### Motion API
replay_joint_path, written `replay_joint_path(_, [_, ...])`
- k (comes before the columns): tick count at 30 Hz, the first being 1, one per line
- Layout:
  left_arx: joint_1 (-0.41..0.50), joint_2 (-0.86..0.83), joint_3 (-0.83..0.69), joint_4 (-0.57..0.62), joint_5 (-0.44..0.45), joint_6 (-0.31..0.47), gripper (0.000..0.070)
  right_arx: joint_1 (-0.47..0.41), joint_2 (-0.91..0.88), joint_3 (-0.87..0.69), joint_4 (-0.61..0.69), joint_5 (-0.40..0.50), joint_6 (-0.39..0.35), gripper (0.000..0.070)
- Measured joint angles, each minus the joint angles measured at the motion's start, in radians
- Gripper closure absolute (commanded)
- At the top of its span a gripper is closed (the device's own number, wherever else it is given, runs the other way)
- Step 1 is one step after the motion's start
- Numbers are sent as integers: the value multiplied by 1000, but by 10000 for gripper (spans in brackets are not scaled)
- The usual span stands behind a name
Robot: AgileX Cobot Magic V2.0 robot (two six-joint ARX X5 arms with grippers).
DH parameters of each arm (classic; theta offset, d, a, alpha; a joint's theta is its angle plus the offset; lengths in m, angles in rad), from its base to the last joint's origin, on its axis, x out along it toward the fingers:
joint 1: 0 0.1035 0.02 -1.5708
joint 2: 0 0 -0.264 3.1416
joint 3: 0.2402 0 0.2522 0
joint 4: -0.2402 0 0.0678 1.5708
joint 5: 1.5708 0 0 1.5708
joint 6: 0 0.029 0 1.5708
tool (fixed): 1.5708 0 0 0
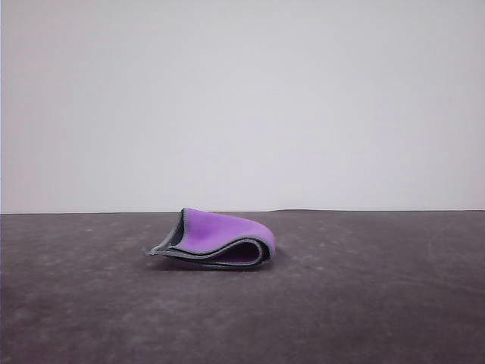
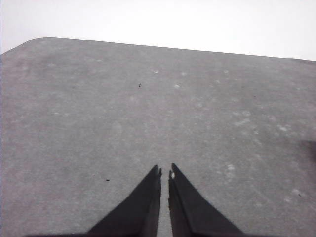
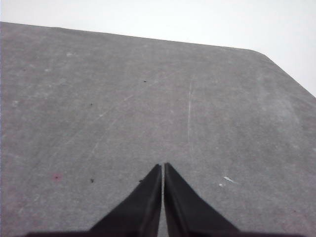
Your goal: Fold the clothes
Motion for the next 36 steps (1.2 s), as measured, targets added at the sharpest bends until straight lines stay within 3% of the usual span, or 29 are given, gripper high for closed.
replay_joint_path(8, [0, 0, 0, 0, 0, 0, 684, 65, 0, -1, 2, -3, 0, 700])
replay_joint_path(36, [0, 0, 0, 0, 0, 0, 684, 65, 0, -1, 4, -1, 0, 700])
